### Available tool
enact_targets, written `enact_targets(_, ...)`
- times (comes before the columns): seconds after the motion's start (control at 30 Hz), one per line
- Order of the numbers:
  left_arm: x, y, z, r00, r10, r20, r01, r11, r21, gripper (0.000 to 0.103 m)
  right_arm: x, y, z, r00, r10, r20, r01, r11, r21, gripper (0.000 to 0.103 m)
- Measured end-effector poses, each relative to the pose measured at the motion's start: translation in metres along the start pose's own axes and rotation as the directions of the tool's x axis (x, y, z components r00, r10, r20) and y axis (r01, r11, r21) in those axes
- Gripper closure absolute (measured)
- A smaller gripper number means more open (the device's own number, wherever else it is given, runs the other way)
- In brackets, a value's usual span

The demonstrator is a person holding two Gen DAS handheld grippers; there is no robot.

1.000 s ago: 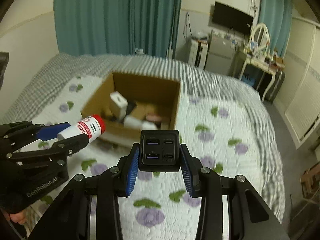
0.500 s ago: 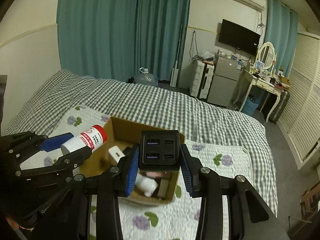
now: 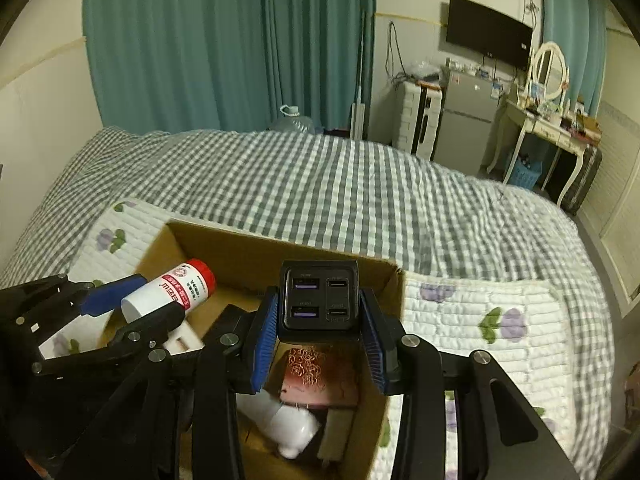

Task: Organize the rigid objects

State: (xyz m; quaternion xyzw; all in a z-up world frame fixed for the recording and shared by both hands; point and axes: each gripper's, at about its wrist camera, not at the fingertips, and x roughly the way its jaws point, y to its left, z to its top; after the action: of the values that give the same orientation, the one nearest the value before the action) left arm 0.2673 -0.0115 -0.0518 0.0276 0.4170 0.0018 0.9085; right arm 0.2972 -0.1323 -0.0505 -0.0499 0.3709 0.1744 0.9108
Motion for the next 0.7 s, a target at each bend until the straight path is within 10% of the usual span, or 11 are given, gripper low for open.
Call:
enact_targets(0.33,0.013,-0.006,-0.001,1.0,-0.002,-0.013,0.002,1.0,0.011,0.066,0.034,-0.011,-0.018,0.995,0.003,-0.096,0.002,0.999,0.053,0.065)
enact_targets(0.7,-0.037,-0.019,0.016,0.999,-0.018,0.033,0.017,0.999,0.027,0.06,-0.034,-0.022,0.006,0.999,-0.045,0.015,0.044,0.996,0.074,0.056)
